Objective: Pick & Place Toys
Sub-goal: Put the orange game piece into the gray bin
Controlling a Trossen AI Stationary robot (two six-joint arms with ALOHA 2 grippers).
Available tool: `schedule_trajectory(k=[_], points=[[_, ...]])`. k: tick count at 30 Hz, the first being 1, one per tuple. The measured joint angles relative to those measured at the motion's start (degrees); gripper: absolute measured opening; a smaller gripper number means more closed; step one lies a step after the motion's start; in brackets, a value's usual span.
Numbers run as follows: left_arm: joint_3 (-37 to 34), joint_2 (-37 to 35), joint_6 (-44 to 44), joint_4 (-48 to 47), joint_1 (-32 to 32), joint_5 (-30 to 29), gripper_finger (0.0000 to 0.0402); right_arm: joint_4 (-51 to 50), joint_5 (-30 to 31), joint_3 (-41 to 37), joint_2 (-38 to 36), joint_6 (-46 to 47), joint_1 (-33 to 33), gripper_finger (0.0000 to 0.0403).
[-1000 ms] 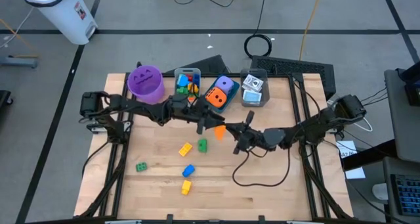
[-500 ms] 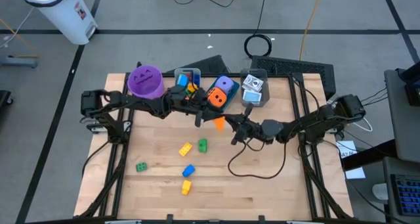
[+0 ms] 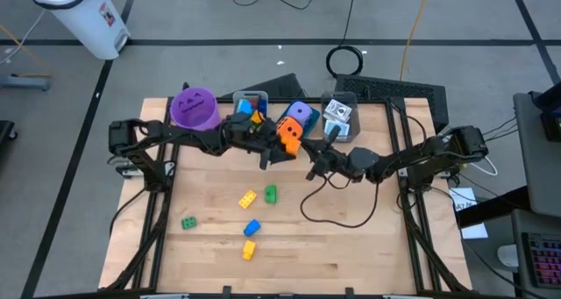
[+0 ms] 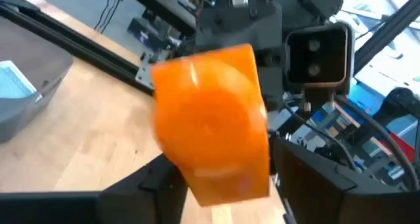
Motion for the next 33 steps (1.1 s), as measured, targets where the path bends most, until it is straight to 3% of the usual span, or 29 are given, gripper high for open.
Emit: schedule_trajectory(k=[5,10,26,33], points=[[0.0,0.0,0.8,-0.5,0.8,-0.2,0.0257,-0.1,-0.5,0.0,0.0,-0.2,-1.1,0.0],[0.0,0.0,0.8,-0.6,1.6,-0.4,0.0267,-1.3,-3.5,0.0,0.0,0.0,-1.7,0.0],[0.1,0.0,0.8,-0.6,2.0,-0.9,0.016,-0.7,-3.8,0.0,0.1,1.4,-2.0,0.002],[0.1,0.0,2.6,-0.5,2.1,-0.9,0.015,-1.2,-3.6,0.0,-0.6,1.3,-2.0,0.0044]])
